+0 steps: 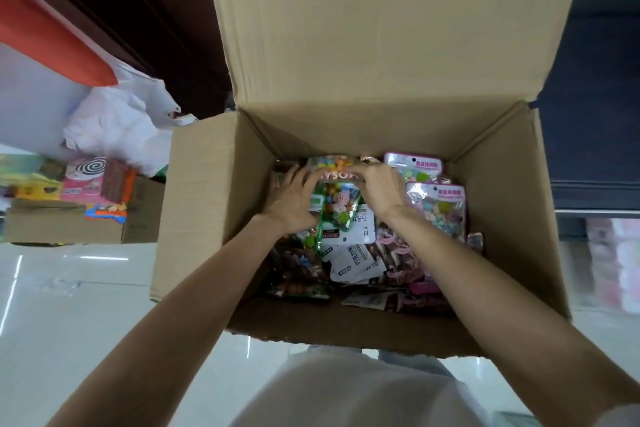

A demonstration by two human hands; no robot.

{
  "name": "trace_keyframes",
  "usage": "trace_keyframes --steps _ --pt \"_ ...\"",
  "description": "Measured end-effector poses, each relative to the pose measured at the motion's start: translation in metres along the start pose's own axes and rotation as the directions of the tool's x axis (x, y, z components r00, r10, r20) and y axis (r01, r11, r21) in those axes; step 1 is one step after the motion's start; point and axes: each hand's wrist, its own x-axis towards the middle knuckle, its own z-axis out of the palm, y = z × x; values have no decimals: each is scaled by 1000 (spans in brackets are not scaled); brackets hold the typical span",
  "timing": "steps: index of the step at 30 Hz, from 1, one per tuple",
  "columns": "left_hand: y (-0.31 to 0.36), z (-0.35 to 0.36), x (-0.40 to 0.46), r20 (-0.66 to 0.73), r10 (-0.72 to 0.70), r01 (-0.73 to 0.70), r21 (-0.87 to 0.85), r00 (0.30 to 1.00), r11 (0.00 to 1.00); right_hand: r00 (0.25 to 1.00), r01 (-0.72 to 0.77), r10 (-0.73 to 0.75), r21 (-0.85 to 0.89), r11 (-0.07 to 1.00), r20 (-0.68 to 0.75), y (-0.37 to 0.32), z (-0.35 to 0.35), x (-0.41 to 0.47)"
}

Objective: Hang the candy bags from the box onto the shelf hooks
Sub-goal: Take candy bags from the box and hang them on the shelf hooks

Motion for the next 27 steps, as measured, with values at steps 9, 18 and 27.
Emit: trace_keyframes --steps 9,18,27 --pt "2 -16 15 122 26 -55 243 992 969 999 -36 36 82 996 2 31 -30 -28" --pt "8 -40 7 302 168 -301 479 939 825 959 -191 228 -210 959 168 23 -48 -28" --pt "5 -52 0 242 290 -376 508 926 775 964 -92 127 -151 984 236 17 -31 -32"
